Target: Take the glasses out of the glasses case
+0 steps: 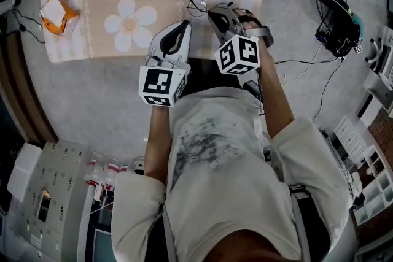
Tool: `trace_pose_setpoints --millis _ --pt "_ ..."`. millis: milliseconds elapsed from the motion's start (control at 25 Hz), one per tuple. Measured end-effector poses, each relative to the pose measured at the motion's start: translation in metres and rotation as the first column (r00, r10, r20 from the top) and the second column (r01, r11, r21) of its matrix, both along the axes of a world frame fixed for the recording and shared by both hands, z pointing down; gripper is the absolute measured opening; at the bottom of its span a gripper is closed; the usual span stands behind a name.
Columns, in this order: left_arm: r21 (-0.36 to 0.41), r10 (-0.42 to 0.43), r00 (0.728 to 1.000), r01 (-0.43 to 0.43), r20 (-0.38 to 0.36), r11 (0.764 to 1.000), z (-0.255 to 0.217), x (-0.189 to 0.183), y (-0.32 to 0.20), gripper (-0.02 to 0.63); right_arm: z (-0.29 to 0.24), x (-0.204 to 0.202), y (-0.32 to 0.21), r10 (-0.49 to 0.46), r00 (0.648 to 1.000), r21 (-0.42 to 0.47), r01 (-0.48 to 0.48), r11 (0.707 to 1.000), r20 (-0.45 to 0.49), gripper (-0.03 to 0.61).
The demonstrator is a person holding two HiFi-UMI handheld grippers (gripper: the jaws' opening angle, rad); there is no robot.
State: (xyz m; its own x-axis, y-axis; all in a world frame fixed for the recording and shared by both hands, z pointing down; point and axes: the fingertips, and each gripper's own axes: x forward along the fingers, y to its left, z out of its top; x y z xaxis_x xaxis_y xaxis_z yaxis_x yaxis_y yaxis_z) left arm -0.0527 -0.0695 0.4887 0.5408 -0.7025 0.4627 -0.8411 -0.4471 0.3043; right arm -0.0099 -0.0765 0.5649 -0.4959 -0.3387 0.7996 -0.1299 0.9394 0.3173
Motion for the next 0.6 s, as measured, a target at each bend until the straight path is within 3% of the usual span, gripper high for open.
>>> trace_pose_setpoints --millis 600 --pt "-0.012 -0.002 1.0 0.002 0.004 1.0 0.005 0.0 0.009 0.009 0.017 0.002 0.011 -0.02 0.999 -0.031 0.019 0.999 -0.034 0.018"
